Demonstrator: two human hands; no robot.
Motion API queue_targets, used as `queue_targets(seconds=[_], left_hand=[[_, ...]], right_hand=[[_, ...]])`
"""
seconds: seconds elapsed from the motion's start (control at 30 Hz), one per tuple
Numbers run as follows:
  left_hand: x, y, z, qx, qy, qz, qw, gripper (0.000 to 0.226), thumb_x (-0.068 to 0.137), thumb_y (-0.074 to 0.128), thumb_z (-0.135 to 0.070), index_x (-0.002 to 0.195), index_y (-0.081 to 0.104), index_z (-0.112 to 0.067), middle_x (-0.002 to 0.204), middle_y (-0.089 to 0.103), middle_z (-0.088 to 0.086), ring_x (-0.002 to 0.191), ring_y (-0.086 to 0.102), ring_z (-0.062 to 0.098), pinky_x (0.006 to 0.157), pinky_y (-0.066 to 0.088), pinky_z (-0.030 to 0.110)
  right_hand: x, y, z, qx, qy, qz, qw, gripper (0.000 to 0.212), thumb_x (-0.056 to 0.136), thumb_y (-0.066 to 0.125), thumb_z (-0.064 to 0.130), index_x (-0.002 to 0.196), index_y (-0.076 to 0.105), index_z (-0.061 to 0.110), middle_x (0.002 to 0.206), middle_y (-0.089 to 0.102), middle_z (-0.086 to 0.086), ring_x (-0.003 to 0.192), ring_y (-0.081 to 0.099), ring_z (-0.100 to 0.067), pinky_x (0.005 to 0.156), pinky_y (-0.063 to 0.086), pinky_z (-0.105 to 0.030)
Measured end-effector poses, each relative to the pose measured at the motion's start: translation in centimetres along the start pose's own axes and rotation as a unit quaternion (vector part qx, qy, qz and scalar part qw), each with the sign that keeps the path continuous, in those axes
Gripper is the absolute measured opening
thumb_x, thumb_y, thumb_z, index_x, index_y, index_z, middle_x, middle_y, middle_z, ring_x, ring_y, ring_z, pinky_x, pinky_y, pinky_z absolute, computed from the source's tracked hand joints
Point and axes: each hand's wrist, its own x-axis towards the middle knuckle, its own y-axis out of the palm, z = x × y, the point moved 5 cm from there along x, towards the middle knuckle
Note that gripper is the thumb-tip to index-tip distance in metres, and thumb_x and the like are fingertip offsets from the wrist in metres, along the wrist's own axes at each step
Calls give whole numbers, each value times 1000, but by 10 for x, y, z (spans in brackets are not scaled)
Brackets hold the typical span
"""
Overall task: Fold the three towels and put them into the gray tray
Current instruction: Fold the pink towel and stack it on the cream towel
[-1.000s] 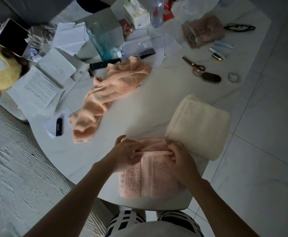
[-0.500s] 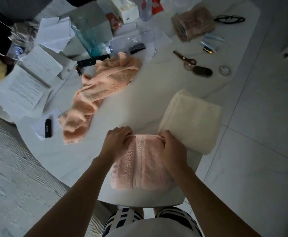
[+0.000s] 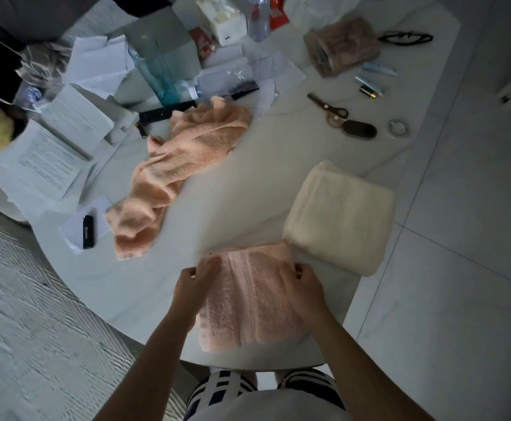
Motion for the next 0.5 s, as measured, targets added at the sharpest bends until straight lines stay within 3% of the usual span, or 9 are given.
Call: queue_targets(seconds=[0.1,0.17,0.2,0.3,0.37,0.43,0.5], left_hand=[[-10,-11,-6,-42,-58,64,995,92,73,72,-70,130,58,0,118,68,16,105,67,34,96,55,50],[-25,-15,-28,-56,2,85,995,81,76,67,-73,132,62,-14,123,69,12,112,67,32,100,53,52],[-34,-12,-47,-73,51,109,990,74,78,64,-73,131,65,-22,124,71,10,114,68,31,100,53,53],[-54,13,-113,-90,174,173,965,62,88,59,-63,133,64,-20,129,69,12,121,65,31,100,51,52],[-57,46,-154,-97,185,184,961,59,84,68,-56,130,65,-20,125,71,12,115,69,27,90,57,44],[-49,84,-185,-97,187,149,966,61,79,75,-45,132,60,-19,119,72,9,107,71,25,81,59,38],[-37,125,-204,-18,213,126,969,62,88,73,-33,144,48,-22,127,66,8,112,66,27,90,56,43]], right_hand=[[-3,0,9,42,23,78,996,37,92,57,47,85,71,13,99,74,-12,85,66,-19,74,50,-34],[-12,-12,24,80,-6,101,992,42,89,60,49,87,75,10,99,76,-12,86,69,-20,74,53,-35],[-16,-25,35,85,-36,96,991,42,86,60,54,89,76,15,95,77,-4,87,70,-17,76,54,-35],[-24,-82,61,130,-91,36,987,39,70,58,68,81,75,35,87,76,15,86,71,-9,75,56,-29],[-14,-124,63,196,-86,-19,977,31,73,61,65,82,76,39,88,77,12,86,71,-11,76,56,-32],[6,-159,58,233,-53,-97,966,35,85,59,58,91,74,27,95,75,2,91,68,-17,79,53,-35],[30,-179,49,188,-21,-155,969,43,93,52,51,119,60,17,116,66,-10,100,61,-26,85,50,-41]])
